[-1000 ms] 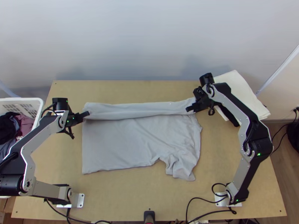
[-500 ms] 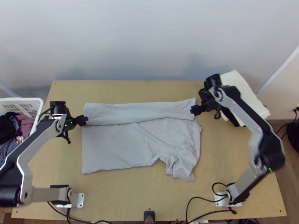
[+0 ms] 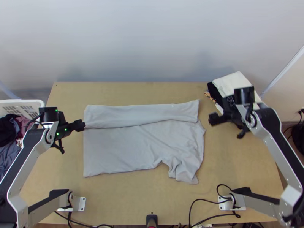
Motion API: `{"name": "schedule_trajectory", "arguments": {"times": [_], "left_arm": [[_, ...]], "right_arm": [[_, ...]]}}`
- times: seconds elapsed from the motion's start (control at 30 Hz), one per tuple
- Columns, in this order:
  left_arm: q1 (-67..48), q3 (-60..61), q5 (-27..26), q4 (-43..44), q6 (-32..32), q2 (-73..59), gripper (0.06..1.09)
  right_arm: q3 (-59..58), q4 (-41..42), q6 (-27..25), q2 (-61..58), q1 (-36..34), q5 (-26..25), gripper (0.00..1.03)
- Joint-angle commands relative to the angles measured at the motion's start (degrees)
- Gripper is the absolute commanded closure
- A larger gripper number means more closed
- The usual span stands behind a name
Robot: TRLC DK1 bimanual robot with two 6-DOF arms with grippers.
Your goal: Fold the t-shirt
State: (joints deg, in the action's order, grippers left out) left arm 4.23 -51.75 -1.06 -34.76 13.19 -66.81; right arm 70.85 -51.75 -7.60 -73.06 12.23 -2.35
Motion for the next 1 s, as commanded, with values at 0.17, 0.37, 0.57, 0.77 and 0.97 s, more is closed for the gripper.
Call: {"name": "schedule_trajectory", "arguments": {"times": [0.17,0.37,0.57,0.77,0.97], "left_arm": [[0.3,1.7,-0.5,-3.4,-1.1,4.8,0.19],[0.1,2.4,-0.5,-3.6,-0.8,5.9,0.19],[-0.5,3.1,-0.6,-3.8,-0.2,7.0,0.19],[-0.4,4.0,-0.6,-4.3,-0.1,7.9,0.19],[-0.4,4.9,-0.5,-4.5,0.0,9.0,0.19]], "right_arm": [[-12.3,-9.3,5.8,10.0,4.6,3.1,0.08],[-21.9,-8.5,21.8,14.7,8.9,3.1,0.05],[-26.2,-7.3,25.1,13.0,9.0,5.5,0.05],[-27.5,-4.2,26.9,9.1,7.1,15.0,0.13],[-24.0,-8.7,23.2,2.7,6.7,16.9,0.17]]}}
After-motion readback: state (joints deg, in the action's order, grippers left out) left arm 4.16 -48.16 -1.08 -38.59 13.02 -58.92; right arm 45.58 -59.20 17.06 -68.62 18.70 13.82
